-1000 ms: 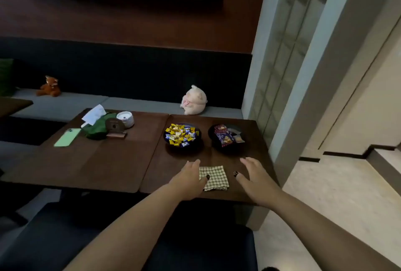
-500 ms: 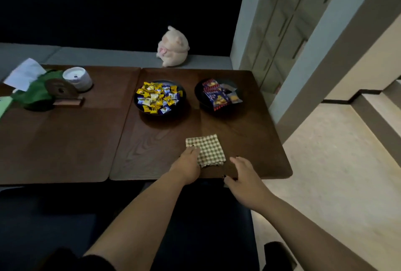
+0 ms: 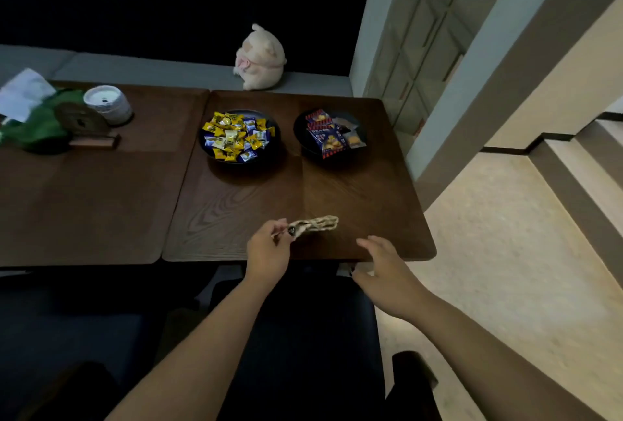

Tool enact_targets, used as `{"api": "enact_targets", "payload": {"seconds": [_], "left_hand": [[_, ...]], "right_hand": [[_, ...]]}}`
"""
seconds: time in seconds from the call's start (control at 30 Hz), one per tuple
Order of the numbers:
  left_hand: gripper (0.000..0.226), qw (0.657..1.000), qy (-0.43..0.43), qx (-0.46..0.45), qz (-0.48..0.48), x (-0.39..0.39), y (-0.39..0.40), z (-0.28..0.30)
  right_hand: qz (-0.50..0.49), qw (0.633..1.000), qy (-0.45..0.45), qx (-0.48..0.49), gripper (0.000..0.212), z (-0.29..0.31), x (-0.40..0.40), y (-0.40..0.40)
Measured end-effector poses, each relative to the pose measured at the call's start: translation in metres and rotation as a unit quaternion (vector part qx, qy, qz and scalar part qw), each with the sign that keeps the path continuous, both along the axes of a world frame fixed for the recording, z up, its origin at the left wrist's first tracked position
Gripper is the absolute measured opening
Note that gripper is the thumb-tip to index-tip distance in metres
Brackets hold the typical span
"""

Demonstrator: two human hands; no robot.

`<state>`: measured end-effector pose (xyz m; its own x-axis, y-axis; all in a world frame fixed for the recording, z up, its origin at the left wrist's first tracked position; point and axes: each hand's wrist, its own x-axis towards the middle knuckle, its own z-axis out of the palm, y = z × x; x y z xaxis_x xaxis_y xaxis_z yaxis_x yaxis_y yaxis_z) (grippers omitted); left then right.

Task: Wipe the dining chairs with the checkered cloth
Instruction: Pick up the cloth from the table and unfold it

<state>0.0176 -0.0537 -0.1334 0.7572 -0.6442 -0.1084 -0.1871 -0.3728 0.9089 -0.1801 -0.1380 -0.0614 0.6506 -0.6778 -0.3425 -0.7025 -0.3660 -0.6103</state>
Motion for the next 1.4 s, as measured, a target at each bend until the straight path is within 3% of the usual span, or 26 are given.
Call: {"api": "enact_targets", "payload": {"seconds": [0.17, 0.27, 0.37, 0.43, 0.53, 0.67, 0.8, 0.93, 1.1, 1.27, 1.4], "left_hand": [[0.014, 0.975, 0.136, -0.16, 0.071, -0.037, 0.052, 0.077], [0.018, 0.953, 0.204, -0.215, 0.066, -0.065, 0.083, 0.126], [0.019, 0.939, 0.225, -0.26, 0.031, -0.099, 0.111, 0.171], [0.014, 0.932, 0.221, -0.289, 0.005, -0.123, 0.128, 0.197], [0.013, 0.929, 0.197, -0.314, -0.003, -0.155, 0.153, 0.23], [0.014, 0.925, 0.164, -0.341, 0.03, -0.194, 0.185, 0.257], [0.013, 0.92, 0.157, -0.352, 0.069, -0.223, 0.212, 0.271], [0.026, 0.924, 0.159, -0.348, 0.007, -0.247, 0.228, 0.286], [0.053, 0.933, 0.126, -0.334, -0.048, -0.266, 0.248, 0.303], [0.023, 0.945, 0.082, -0.318, -0.008, -0.275, 0.277, 0.309], [0.031, 0.944, 0.131, -0.302, -0.028, -0.277, 0.326, 0.308]], "right_hand": [[-0.018, 0.995, -0.098, 0.001, 0.049, 0.045, 0.006, 0.03], [-0.038, 0.98, -0.186, 0.06, 0.037, 0.084, 0.004, 0.053], [-0.036, 0.952, -0.28, 0.116, 0.025, 0.125, -0.005, 0.083], [-0.037, 0.935, -0.321, 0.143, 0.032, 0.149, -0.016, 0.105], [-0.052, 0.925, -0.362, 0.106, 0.022, 0.181, -0.041, 0.131], [-0.063, 0.908, -0.4, 0.107, 0.007, 0.208, -0.077, 0.156], [-0.061, 0.892, -0.428, 0.129, 0.015, 0.219, -0.111, 0.181], [-0.031, 0.898, -0.432, 0.081, 0.013, 0.227, -0.137, 0.204], [0.038, 0.899, -0.435, -0.044, 0.034, 0.246, -0.165, 0.22], [0.062, 0.891, -0.432, -0.122, 0.034, 0.249, -0.18, 0.251], [0.015, 0.887, -0.45, -0.1, 0.033, 0.241, -0.178, 0.296]]}}
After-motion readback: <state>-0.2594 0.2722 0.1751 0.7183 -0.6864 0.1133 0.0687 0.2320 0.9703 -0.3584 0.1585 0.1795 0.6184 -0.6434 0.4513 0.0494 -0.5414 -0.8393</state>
